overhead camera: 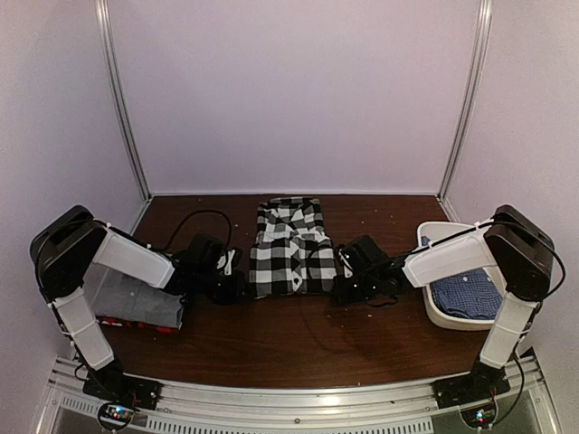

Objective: Fold and stack the long sleeve shirts
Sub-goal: Pick up the 2/3-rectangle-folded shirt from the center of the board.

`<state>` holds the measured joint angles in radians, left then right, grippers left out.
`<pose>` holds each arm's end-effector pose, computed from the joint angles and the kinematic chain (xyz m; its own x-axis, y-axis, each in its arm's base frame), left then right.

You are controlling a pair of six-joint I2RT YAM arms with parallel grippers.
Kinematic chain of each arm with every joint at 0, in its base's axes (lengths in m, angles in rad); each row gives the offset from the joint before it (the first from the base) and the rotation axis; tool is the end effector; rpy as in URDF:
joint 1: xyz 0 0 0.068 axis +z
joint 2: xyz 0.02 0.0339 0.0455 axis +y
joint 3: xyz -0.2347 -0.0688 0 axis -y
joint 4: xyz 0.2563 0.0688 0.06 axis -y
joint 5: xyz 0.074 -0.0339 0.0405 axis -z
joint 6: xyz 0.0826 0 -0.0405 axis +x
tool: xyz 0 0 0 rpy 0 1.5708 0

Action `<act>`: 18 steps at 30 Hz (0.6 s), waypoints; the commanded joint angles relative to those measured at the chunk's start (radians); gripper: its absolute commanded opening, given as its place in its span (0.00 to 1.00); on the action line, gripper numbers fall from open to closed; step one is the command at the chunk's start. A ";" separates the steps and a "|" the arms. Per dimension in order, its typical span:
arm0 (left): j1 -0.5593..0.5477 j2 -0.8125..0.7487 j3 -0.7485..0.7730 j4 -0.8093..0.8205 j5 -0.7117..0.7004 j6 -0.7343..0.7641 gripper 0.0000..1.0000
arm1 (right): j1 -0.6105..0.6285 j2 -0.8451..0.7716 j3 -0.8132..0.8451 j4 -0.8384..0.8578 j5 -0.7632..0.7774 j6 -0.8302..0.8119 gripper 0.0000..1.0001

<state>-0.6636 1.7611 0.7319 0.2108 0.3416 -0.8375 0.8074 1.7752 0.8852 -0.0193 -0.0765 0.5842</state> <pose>0.2600 -0.2384 0.0444 -0.9501 -0.1457 -0.2757 0.0819 0.7365 -0.6714 0.2524 0.2729 0.0585 -0.8703 -0.1141 -0.4792 -0.3271 0.8612 0.3891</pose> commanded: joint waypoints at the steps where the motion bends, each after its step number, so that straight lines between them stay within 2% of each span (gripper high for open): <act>1: -0.005 0.005 0.041 0.002 0.011 0.002 0.02 | 0.006 0.009 0.031 -0.014 0.016 -0.034 0.08; 3: -0.005 -0.005 0.043 -0.016 0.011 0.005 0.00 | 0.011 -0.004 0.031 -0.019 0.017 -0.042 0.00; 12: -0.042 -0.125 -0.026 -0.136 -0.015 0.013 0.00 | 0.068 -0.120 -0.063 -0.034 0.033 -0.018 0.00; 18: -0.124 -0.277 -0.098 -0.255 -0.086 -0.021 0.00 | 0.172 -0.235 -0.137 -0.078 0.071 0.045 0.00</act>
<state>-0.7364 1.5787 0.6758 0.0483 0.3080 -0.8387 0.9142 1.6192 0.7891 -0.0574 -0.0475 0.5766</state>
